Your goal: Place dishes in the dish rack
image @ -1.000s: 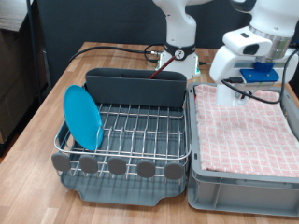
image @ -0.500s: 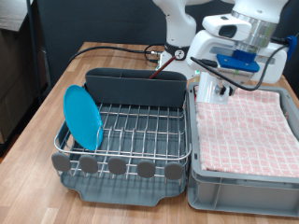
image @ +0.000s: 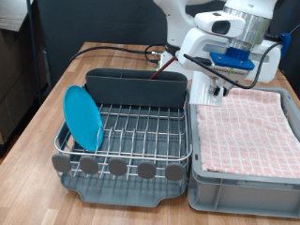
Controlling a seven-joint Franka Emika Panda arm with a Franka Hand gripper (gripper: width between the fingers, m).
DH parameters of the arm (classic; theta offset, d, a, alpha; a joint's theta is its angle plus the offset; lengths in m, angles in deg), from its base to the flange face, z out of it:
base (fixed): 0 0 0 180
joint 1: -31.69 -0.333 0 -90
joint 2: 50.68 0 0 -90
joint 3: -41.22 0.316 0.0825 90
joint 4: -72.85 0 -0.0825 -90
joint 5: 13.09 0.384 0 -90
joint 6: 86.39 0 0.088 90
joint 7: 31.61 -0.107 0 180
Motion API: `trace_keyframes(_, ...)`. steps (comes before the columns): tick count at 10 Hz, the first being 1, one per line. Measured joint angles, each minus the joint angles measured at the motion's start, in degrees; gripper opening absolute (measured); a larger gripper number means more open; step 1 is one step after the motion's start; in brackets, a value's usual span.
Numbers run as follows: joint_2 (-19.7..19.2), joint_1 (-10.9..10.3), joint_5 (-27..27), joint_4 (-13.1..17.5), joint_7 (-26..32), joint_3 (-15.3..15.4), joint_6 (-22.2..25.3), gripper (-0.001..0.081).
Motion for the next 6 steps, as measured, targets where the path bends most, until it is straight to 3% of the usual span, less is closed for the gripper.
trace_keyframes(2,-0.3,0.6,1.0,0.2,1.4,-0.7,-4.3,0.0073)
trace_keyframes(4,-1.3,2.1,5.5,1.1,4.9,-1.1,-8.3,0.0073)
trace_keyframes(6,-2.4,2.7,6.9,1.9,6.2,-0.9,-9.0,0.0073)
